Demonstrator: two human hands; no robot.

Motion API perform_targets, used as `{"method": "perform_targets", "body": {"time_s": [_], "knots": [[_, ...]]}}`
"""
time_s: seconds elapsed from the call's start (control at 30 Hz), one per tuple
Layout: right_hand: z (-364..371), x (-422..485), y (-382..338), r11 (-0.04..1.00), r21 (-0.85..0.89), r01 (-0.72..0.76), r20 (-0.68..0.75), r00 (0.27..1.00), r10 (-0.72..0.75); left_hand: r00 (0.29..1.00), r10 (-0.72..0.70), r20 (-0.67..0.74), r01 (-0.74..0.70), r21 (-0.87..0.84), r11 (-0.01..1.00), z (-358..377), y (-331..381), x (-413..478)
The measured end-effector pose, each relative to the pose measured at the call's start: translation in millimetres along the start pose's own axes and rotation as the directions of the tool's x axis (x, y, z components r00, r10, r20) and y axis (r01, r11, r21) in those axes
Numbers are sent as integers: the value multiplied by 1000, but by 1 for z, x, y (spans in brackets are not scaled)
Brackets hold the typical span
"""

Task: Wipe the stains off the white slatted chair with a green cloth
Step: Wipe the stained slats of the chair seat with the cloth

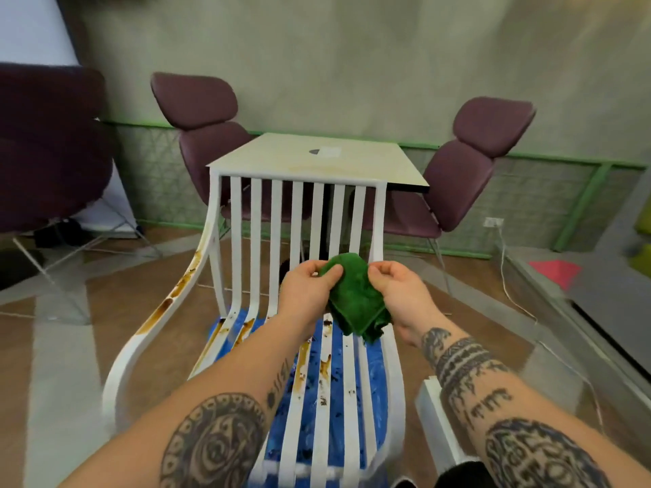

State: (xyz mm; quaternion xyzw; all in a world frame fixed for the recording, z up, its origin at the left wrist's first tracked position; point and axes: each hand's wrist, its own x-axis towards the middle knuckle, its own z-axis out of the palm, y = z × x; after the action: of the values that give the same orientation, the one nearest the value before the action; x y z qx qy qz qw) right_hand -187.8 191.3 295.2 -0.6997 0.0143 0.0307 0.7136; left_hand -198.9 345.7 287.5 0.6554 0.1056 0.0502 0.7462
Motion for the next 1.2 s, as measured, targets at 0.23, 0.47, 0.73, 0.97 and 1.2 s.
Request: {"method": "perform_targets", "body": {"time_s": [0.23, 0.47, 0.73, 0.97, 1.2], "knots": [[17, -14, -12, 985, -164, 58, 174, 984, -29, 989, 127, 75, -144, 281, 949, -33, 35, -12], [12, -18, -34, 860, -336, 384, 467, 861, -202, 932, 199, 302, -337, 526, 781, -48, 71, -24], [-3, -26, -64, 757, -532, 379, 332, 916, -225, 950, 184, 254, -275, 395, 876, -67, 91, -29], [-2, -15, -81, 945, -245, 216, 234, 959, -159, 953, -131, 272, 108, 97, 989, -82, 79, -35], [0, 26, -52, 990, -54, -131, 191, 972, 139, 994, -102, 45, 103, -19, 995, -61, 24, 0]]}}
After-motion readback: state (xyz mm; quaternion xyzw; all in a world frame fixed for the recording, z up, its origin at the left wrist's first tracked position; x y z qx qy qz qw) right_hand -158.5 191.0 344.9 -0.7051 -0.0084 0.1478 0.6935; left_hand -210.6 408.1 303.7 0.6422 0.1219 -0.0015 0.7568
